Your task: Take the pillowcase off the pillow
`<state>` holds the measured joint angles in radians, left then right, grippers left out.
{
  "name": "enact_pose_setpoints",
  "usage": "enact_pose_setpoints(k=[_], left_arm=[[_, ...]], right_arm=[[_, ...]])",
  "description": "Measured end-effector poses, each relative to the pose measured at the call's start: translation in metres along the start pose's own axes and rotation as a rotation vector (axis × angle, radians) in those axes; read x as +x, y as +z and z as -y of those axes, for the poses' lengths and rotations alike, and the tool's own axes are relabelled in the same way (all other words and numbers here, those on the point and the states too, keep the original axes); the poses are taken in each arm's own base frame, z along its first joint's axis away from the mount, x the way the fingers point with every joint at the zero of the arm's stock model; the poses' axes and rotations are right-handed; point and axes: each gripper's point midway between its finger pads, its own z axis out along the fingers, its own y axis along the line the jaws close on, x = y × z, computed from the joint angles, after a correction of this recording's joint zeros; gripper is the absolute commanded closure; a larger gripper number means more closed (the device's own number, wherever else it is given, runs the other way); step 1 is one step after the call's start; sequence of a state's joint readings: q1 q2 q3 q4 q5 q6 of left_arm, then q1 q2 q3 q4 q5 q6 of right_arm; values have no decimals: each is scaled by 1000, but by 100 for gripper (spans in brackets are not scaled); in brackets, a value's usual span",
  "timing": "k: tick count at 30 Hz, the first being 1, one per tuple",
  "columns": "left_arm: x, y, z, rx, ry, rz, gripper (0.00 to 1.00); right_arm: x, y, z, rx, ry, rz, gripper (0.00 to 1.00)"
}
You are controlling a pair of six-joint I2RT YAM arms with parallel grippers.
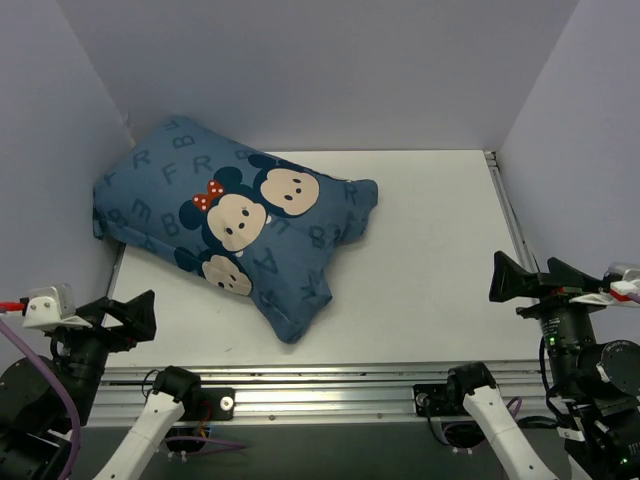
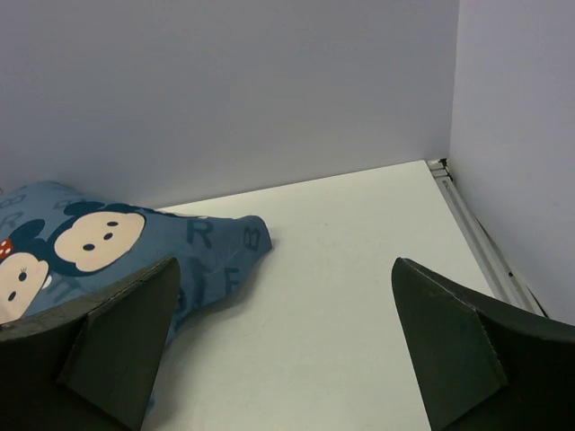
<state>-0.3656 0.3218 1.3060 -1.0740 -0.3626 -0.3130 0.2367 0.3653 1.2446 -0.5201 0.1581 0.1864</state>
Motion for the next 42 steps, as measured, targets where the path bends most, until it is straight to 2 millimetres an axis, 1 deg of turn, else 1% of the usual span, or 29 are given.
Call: enact_pose_setpoints(k=[5,9,12,14,18,20,23,26,28,31,33,37,40,42], left_arm=[[5,6,4,5,-7,-29,6],[12,17,11,11,-3,-81,6],[25,29,17,14,-8,-142,6],[37,39,23,21,-19,-191,6],[70,65,36,25,-51,-307,6],[87,80,42,21,-74,-362,6],[110,105,53,16,-115,-429,6],[130,132,66,15,-155,-484,6],[136,150,75,19,-180,-499,6],[144,178,90,34,-230,-500,6],[151,195,100,49,-263,-503,6],[171,227,116,64,-311,-533,6],[197,243,121,49,-312,-588,6],[212,249,124,33,-307,-615,6]], right_arm=[[6,4,-3,-11,6,-13,0],[8,7,-6,-24,22,-10,0],[11,10,-10,-45,26,-15,0],[16,13,-14,-65,25,-32,0],[36,28,-28,-121,13,-119,0],[50,39,-33,-137,10,-182,0],[80,54,-41,-164,4,-295,0],[115,63,-47,-197,2,-415,0],[140,64,-50,-217,3,-498,0],[164,65,-52,-236,6,-583,0],[175,65,-53,-246,9,-619,0],[186,63,-55,-263,15,-657,0],[187,62,-56,-271,18,-661,0],[187,61,-57,-275,19,-658,0]])
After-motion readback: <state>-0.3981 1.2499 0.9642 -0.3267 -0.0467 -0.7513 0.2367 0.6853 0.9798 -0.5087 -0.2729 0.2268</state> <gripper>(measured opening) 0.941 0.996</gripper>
